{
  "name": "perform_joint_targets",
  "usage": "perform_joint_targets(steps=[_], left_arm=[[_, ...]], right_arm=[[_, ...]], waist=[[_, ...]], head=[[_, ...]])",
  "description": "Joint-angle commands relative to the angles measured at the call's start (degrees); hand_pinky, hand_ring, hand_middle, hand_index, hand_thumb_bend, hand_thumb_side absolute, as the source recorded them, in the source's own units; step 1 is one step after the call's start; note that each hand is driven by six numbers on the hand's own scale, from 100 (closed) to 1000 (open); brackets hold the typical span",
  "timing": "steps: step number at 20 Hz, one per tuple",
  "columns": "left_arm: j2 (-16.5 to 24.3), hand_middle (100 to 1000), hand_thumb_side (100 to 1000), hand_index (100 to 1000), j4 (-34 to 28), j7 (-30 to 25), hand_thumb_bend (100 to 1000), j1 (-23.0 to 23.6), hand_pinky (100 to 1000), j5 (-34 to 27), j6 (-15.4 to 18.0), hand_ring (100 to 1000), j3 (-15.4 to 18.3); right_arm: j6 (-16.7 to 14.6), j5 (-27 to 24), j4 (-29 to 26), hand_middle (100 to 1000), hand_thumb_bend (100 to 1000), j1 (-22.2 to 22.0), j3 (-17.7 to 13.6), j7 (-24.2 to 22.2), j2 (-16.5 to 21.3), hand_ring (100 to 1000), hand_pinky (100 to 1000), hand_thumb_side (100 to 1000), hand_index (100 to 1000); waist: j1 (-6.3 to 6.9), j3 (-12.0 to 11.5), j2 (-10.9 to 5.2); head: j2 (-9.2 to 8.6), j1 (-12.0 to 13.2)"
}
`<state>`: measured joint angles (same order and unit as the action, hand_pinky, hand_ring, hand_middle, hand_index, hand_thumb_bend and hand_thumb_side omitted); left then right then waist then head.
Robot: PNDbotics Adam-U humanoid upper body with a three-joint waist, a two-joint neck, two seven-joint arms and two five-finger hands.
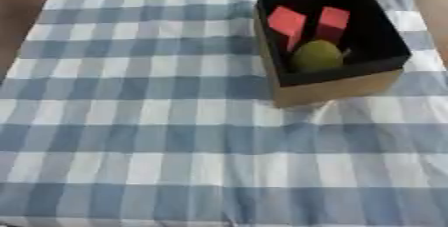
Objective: Pick up objects on the table and place them in the box.
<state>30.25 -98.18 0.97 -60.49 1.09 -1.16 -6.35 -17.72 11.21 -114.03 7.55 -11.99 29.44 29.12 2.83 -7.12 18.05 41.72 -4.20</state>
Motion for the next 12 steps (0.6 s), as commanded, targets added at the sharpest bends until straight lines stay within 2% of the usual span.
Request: perform_joint_targets(steps=[1,7,12], left_arm=[[1.82,753,580,902,-4.95,2.90,110,2.20,826,-2.92,0.38,806,2.38],[0.02,759,589,910,-9.13,7.91,108,10.33,828,-7.93,3.20,814,4.72],[-0.64,764,564,911,-13.44,11.75,137,16.93,829,-11.99,7.17,820,5.19]], right_arm=[[-0.63,0.92,-0.56,466,100,0.69,-0.84,1.26,2.02,980,882,470,836],[-2.18,2.28,-0.56,493,100,1.88,-1.37,2.67,2.13,970,882,470,843],[-4.31,3.72,-0.56,519,100,2.85,-1.29,3.35,1.95,966,885,470,851]], waist=[[-1.64,-0.22,-1.72],[-2.06,3.22,-1.20],[-2.93,3.26,-0.94]], head=[[-0.12,-0.58],[-1.13,-0.06],[-1.60,0.01]])
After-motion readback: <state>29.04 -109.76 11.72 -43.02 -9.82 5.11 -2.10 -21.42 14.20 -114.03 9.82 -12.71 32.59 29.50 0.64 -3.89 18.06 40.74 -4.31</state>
